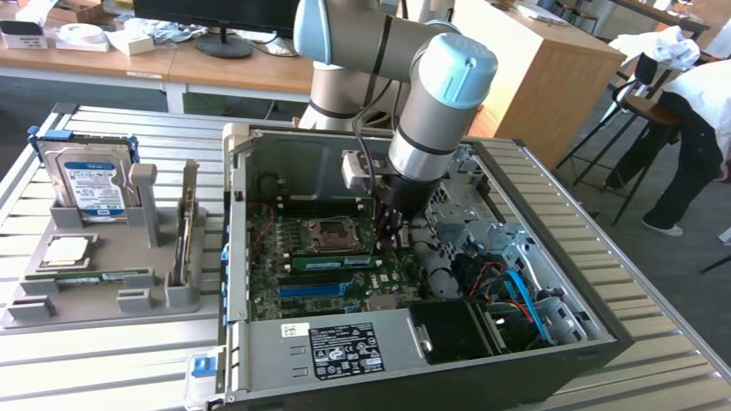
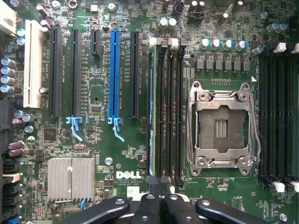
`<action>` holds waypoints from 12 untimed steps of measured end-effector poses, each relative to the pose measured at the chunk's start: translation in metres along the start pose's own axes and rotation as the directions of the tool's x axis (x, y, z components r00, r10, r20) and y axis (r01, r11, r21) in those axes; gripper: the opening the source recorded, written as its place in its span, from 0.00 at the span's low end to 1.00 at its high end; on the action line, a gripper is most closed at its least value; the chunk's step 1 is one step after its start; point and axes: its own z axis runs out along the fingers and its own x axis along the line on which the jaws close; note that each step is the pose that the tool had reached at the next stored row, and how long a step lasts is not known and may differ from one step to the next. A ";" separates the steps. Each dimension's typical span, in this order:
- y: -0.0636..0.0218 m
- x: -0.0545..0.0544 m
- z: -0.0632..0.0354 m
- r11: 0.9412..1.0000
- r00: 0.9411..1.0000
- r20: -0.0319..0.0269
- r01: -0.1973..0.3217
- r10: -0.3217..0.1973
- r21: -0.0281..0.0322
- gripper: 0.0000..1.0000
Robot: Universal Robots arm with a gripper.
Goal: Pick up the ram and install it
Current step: 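Press down the ram until it locks into place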
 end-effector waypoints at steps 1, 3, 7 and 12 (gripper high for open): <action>0.0000 0.000 0.0000 1.000 1.000 0.000 0.000 0.000 0.000 0.10; 0.0000 0.000 0.0007 1.000 1.000 0.000 0.000 0.000 0.000 0.10; -0.0001 0.000 0.0023 1.000 1.000 0.000 0.000 0.000 0.000 0.10; -0.0001 0.000 0.0026 1.000 1.000 0.000 0.000 0.000 0.000 0.10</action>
